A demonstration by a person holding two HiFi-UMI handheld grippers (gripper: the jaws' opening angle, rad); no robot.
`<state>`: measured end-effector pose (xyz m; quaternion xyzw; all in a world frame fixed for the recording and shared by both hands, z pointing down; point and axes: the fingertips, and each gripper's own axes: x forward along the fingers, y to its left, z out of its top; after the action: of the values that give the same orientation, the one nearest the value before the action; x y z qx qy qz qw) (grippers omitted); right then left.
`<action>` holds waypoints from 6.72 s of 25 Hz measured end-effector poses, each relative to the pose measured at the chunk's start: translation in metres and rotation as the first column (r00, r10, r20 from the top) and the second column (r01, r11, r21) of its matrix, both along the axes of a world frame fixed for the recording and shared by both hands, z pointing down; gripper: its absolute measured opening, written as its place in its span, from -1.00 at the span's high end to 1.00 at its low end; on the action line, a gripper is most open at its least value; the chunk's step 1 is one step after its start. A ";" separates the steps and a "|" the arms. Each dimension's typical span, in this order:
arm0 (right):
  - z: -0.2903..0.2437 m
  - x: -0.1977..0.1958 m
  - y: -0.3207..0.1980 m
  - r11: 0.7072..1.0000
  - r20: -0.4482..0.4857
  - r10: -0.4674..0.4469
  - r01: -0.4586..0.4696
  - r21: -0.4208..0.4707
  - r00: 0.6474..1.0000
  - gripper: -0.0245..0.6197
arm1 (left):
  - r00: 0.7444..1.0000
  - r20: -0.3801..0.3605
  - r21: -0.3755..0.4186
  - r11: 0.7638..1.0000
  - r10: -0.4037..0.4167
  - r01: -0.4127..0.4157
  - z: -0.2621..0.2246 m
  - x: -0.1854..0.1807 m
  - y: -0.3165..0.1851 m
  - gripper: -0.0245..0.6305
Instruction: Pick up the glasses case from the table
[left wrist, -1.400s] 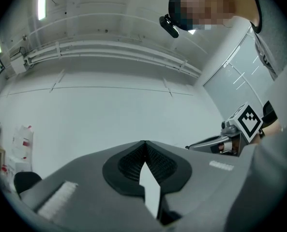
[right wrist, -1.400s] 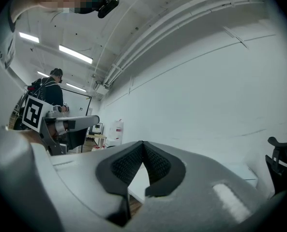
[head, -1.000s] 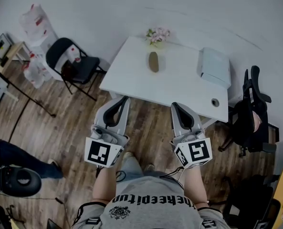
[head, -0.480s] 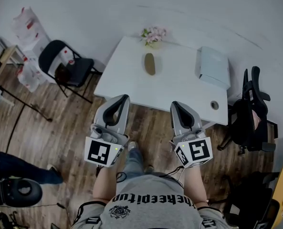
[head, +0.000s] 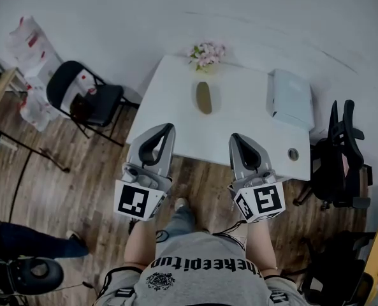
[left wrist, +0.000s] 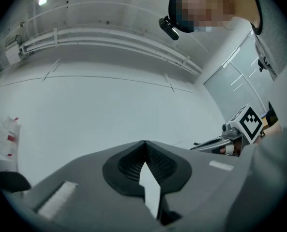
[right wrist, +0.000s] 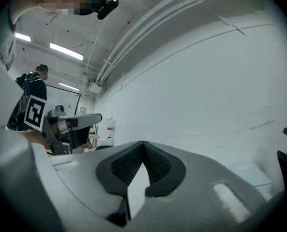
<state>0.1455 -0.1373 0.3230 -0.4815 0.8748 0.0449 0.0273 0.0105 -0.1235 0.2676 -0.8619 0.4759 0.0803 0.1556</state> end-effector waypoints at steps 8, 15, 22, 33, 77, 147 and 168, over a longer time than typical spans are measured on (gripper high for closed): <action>-0.002 -0.017 -0.050 0.999 0.002 0.033 -0.033 -0.004 0.999 0.91 | 1.000 0.000 -0.003 1.000 0.028 -0.028 -0.001 -0.018 -0.053 0.89; 0.000 -0.031 -0.082 0.997 0.008 0.069 -0.069 -0.017 0.998 0.91 | 0.998 -0.002 -0.012 0.998 0.057 -0.057 -0.001 -0.035 -0.090 0.89; -0.001 -0.040 -0.108 0.994 0.013 0.112 -0.112 -0.018 0.994 0.91 | 0.998 -0.013 0.007 0.998 0.067 -0.067 -0.004 -0.059 -0.117 0.89; 0.001 -0.066 -0.120 0.991 -0.020 0.130 -0.130 -0.029 0.991 0.91 | 0.997 -0.046 0.014 0.998 0.065 -0.064 -0.003 -0.097 -0.132 0.88; 0.174 -0.061 -0.308 0.801 -0.142 0.139 -0.196 -0.565 0.980 0.73 | 0.998 -0.026 -0.108 0.992 -0.061 0.058 0.035 -0.120 -0.255 0.88; 0.105 -0.082 -0.233 0.912 0.012 0.118 -0.104 -0.397 0.993 0.18 | 0.999 -0.018 -0.060 0.997 -0.051 0.050 0.018 -0.120 -0.180 0.88; 0.043 -0.077 -0.167 0.972 0.056 0.137 -0.124 -0.198 0.989 0.18 | 1.000 -0.018 -0.020 1.000 -0.013 0.013 0.006 -0.111 -0.128 0.88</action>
<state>0.0685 -0.3045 0.3660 -0.5397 0.8400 -0.0554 0.0075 -0.1006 -0.2511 0.2733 -0.8596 0.4836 0.0821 0.1432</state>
